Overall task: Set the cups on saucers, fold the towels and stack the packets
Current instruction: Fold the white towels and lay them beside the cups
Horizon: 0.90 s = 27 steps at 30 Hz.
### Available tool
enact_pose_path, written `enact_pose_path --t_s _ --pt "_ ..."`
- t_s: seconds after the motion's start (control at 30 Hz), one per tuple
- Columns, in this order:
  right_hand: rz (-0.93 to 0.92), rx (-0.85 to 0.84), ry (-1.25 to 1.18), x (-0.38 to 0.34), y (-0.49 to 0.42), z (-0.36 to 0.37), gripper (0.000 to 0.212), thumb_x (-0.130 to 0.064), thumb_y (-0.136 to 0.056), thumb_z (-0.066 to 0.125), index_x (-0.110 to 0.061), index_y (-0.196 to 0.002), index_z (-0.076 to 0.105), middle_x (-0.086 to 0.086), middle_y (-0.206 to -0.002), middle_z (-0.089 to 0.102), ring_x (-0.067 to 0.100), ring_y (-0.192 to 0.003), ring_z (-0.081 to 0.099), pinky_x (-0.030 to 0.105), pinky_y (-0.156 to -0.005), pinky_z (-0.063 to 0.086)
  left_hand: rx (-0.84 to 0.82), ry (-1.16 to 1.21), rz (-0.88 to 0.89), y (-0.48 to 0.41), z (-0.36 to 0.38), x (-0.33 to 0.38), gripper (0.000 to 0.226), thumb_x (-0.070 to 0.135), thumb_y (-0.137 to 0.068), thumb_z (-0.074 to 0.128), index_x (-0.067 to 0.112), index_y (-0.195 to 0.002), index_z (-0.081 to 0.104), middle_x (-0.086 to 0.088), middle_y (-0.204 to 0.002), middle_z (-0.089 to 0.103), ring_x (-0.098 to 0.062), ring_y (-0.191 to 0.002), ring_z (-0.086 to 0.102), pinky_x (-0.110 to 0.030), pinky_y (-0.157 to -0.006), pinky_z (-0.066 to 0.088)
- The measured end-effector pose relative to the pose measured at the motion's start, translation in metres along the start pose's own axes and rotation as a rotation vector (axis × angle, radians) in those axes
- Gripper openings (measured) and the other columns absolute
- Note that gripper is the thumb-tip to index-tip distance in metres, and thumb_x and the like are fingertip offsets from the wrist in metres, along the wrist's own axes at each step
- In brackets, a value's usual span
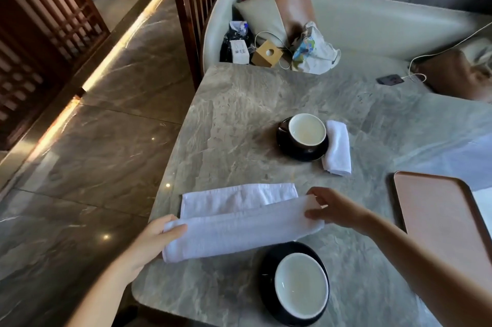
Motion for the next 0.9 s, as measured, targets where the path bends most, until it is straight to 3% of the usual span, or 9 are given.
enact_pose_path --t_s 0.13,0.23,0.4,0.57,0.73,0.9 --pt "-0.027 0.133 -0.103 -0.009 -0.014 -0.01 0.027 -0.007 -0.08 0.068 -0.018 -0.067 0.047 -0.013 -0.06 0.039 0.009 -0.063 0.038 0.035 -0.063 0.043 0.149 0.101 0.037 -0.015 -0.01 0.011 0.018 0.02 -0.089 0.06 0.008 -0.076 0.056 -0.001 -0.066 0.06 -0.014 -0.067 0.055 -0.028 -0.058 0.038" --pt "-0.035 0.188 -0.129 -0.014 -0.025 -0.012 0.035 -0.003 -0.081 0.066 -0.018 -0.064 0.039 -0.008 -0.06 0.035 0.011 -0.062 0.034 0.035 -0.061 0.038 0.247 0.116 0.062 -0.029 -0.012 0.016 0.018 0.018 -0.09 0.059 0.012 -0.073 0.055 0.0 -0.067 0.06 -0.011 -0.066 0.055 -0.025 -0.058 0.039" --pt "-0.005 0.274 -0.145 -0.007 -0.035 -0.001 0.04 -0.002 -0.081 0.067 -0.02 -0.061 0.038 -0.014 -0.056 0.04 -0.001 -0.052 0.038 0.018 -0.053 0.036 0.338 0.063 0.048 -0.054 -0.009 0.007 0.03 0.016 -0.09 0.059 0.022 -0.064 0.045 0.008 -0.059 0.045 -0.007 -0.058 0.041 -0.024 -0.053 0.031" --pt "0.065 0.356 -0.147 0.01 -0.045 0.006 0.032 -0.003 -0.08 0.068 -0.018 -0.063 0.045 -0.007 -0.064 0.048 0.01 -0.061 0.044 0.023 -0.056 0.037 0.317 0.001 0.012 -0.074 -0.006 -0.004 0.023 0.014 -0.091 0.055 0.008 -0.072 0.045 -0.007 -0.068 0.039 -0.017 -0.065 0.037 -0.03 -0.059 0.026" --pt "0.14 0.377 -0.097 0.022 -0.057 0.016 0.009 -0.008 -0.08 0.068 -0.008 -0.081 0.06 0.008 -0.083 0.065 0.021 -0.077 0.058 0.028 -0.064 0.044 0.336 -0.061 0.004 -0.088 -0.002 -0.01 0.021 0.012 -0.091 0.056 0.008 -0.074 0.043 -0.004 -0.062 0.031 -0.014 -0.059 0.029 -0.027 -0.054 0.022" --pt "0.168 0.383 -0.091 0.028 -0.065 0.021 0.009 -0.01 -0.081 0.068 -0.013 -0.083 0.06 0.002 -0.083 0.068 0.02 -0.076 0.063 0.023 -0.055 0.044 0.354 -0.121 -0.025 -0.099 -0.001 -0.018 0.016 0.014 -0.091 0.056 0.011 -0.078 0.048 0.001 -0.06 0.039 -0.012 -0.055 0.035 -0.022 -0.052 0.028"
Point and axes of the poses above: each hand's wrist, its own y-axis away from the middle knuckle, its own z-axis out of the palm, x = y × z, the point moved 6 cm from there along -y, towards the middle knuckle
